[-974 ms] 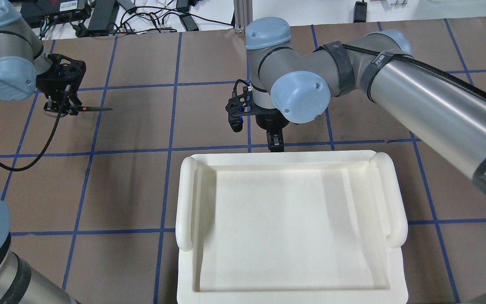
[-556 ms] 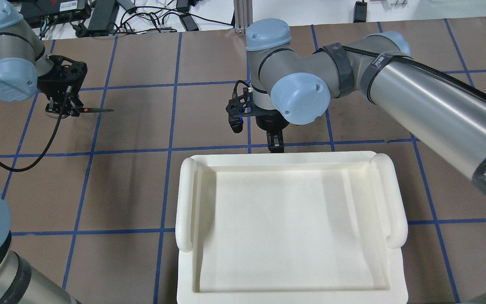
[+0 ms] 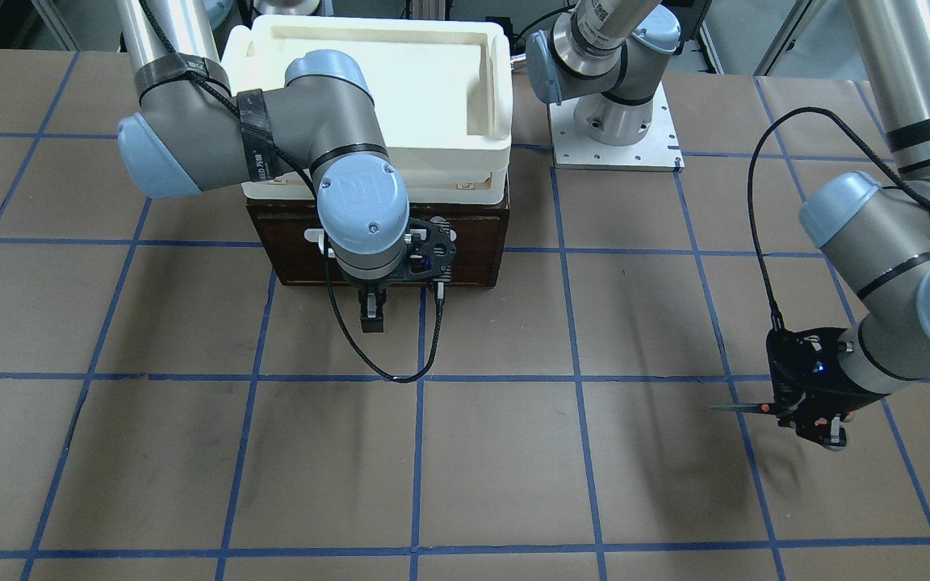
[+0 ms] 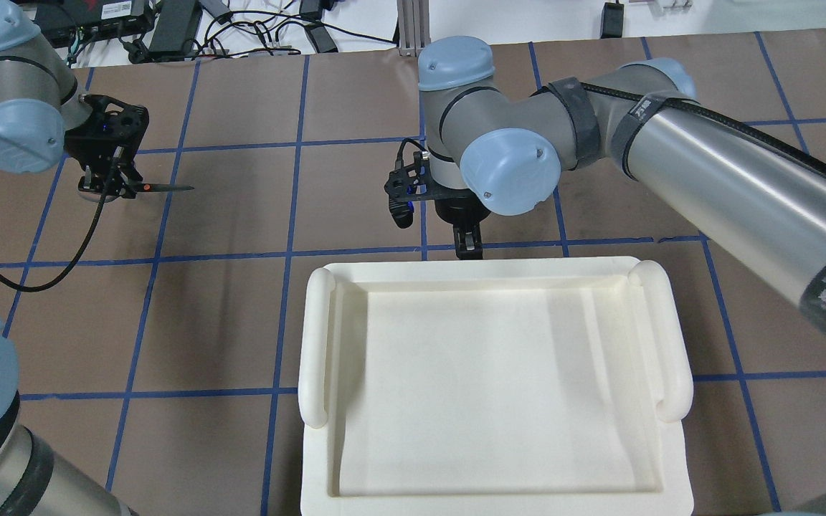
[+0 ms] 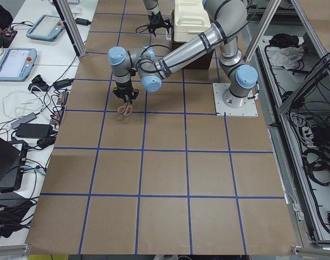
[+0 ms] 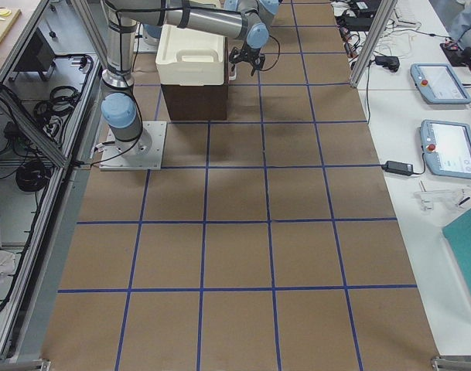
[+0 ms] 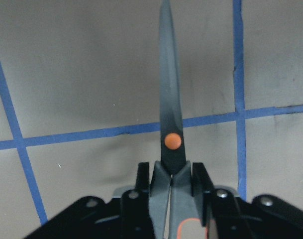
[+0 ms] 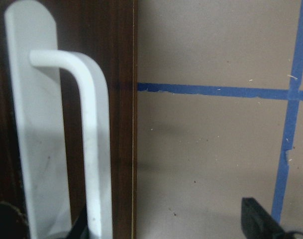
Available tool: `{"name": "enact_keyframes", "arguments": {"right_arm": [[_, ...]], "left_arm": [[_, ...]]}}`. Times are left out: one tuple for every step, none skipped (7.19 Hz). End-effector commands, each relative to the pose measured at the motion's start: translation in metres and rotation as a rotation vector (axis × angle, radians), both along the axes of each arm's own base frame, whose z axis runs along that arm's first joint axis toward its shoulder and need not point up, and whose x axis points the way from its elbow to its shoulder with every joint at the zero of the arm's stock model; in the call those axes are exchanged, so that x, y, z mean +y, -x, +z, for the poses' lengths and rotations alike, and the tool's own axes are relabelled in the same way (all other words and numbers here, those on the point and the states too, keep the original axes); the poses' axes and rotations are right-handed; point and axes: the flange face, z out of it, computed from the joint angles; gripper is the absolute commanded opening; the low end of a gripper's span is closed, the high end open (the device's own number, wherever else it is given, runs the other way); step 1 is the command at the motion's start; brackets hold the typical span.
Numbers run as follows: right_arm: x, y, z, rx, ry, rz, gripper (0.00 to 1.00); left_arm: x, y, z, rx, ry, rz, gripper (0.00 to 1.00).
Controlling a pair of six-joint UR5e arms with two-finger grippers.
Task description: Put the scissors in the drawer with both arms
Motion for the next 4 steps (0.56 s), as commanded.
{"name": "enact_keyframes", "arguments": {"right_arm": [[-0.007,-0.002,-0.001,-0.016,0.044,0.000,1.00],[-0.009,-0.003,0.000,-0.020,0.058,0.001,1.00],[-0.015,-0.005,0.000,-0.033,0.097,0.002,1.00],[-0.018,-0.006,0.001,-0.041,0.119,0.004,1.00]], "left_arm": [[0.000,0.000,-0.001,0.001,-0.002,0.000,0.00],[0.000,0.000,-0.002,0.002,-0.004,0.000,0.00],[0.000,0.000,-0.002,0.002,-0.004,0.000,0.00],[0.000,-0.001,-0.004,0.009,-0.004,0.000,0.00]]}}
